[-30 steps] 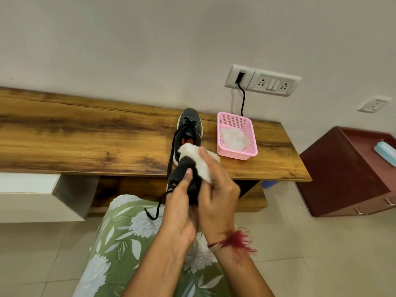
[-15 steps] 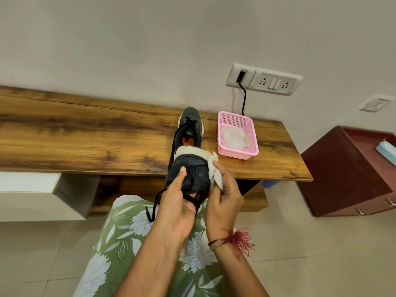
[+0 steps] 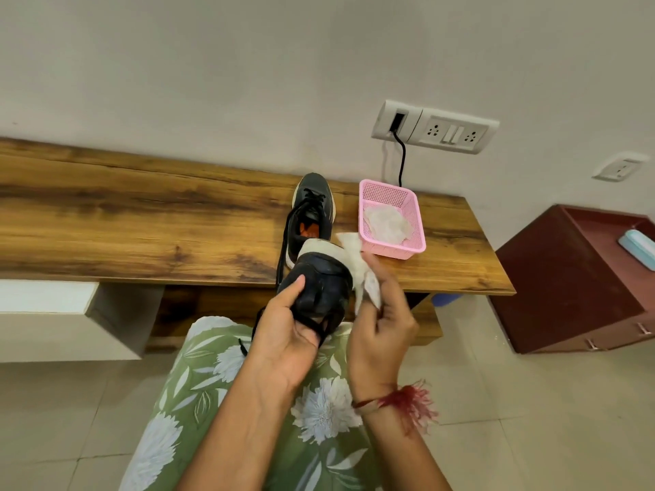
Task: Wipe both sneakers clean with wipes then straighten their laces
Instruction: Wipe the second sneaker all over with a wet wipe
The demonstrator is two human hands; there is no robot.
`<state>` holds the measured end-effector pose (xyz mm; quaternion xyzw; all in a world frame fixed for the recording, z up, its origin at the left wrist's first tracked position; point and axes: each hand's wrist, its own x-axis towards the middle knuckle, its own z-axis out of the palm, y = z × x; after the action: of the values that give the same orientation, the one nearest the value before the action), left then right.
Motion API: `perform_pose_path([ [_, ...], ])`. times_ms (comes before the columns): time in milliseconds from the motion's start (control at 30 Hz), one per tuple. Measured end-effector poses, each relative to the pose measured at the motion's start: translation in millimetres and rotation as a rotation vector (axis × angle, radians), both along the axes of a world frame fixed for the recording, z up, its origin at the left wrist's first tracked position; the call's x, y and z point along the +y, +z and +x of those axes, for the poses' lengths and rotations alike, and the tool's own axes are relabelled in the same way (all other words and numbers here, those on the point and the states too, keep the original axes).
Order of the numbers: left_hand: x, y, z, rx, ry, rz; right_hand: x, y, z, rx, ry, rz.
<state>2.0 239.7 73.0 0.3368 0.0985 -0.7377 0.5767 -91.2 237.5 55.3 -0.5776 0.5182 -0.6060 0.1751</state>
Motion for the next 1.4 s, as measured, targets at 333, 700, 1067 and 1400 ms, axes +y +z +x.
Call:
perform_pose_path([
  [333,5,1,7,0.134,0.007,-0.029,9,-20,17,0.274,0.196,-0.039],
  [700,1,4,22,0.161,0.010,0.050,19,33,-9,-0.972,0.184,0.398],
  [1067,1,12,8,0.174,-0.012,0.029,-8,21,-9,-0.683,0.050,0.480],
  [1400,2,7,-11,0.067,-0.025,0.029,-7,14,-9,-0.635,-0.025,0.520],
])
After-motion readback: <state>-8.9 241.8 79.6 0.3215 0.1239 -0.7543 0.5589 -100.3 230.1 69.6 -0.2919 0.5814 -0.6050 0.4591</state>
